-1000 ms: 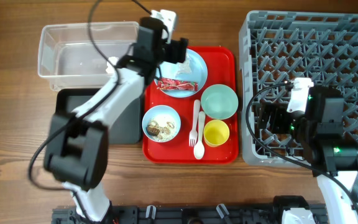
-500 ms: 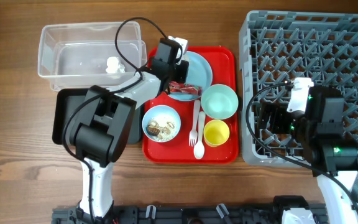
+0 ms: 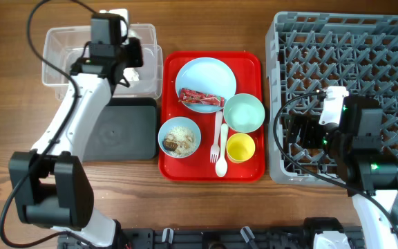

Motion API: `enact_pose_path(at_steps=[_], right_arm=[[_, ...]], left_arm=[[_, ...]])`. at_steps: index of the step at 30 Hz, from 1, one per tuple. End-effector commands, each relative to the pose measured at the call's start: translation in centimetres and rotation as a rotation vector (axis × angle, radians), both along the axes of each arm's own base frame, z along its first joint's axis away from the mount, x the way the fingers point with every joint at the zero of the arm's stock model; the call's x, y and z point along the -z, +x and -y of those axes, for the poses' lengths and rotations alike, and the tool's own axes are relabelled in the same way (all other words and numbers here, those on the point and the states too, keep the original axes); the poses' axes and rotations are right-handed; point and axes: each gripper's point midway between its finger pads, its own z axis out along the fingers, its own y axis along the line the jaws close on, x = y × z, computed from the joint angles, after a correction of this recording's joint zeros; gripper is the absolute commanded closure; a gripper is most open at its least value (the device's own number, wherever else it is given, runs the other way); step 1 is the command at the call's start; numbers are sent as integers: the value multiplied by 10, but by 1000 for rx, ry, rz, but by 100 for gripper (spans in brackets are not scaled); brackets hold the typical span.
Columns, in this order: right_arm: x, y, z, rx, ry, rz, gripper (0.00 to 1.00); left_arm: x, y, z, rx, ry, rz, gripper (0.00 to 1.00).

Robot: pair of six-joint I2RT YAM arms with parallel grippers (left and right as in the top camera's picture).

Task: Sort waste into correct bins and load items into the dishwasher rack
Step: 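Grasp the red strawberry cake wrapper on the plate with the left gripper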

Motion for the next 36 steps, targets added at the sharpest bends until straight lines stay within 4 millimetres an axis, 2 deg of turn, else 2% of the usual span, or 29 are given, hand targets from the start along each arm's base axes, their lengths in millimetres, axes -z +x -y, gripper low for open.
enact_pose_path(at_steps=[1,2,4,7,10,15,19,22,26,36], right_arm=[[-10,4,-3,-12,12,24,0],[-10,3,-3,-12,12,24,0],[-10,3,-3,-12,12,24,0],[-10,3,-3,-12,12,24,0],[-10,4,-3,-13,12,24,0],[-10,4,-3,-12,12,24,0],[-10,4,-3,-12,13,24,0],[-10,4,-3,-13,13,24,0],[-10,4,-3,-12,13,24,0],[-10,3,-3,-12,13,24,0]], left_arm=[[10,1,-8,-37,-16,-23,51],[10,-1,1,-10,-37,-30,34],[12,-7,29,69,-79,-50,17],[18,-20,57,78,-120,-97,2],[26,-39,91,30,-213,-175,0],[50,-87,150,-112,-394,-383,0],[77,-101,190,-164,-444,-453,0],[102,-106,200,-221,-449,-503,0],[124,-103,204,-225,-440,-522,1],[136,-91,204,-236,-431,-485,3]])
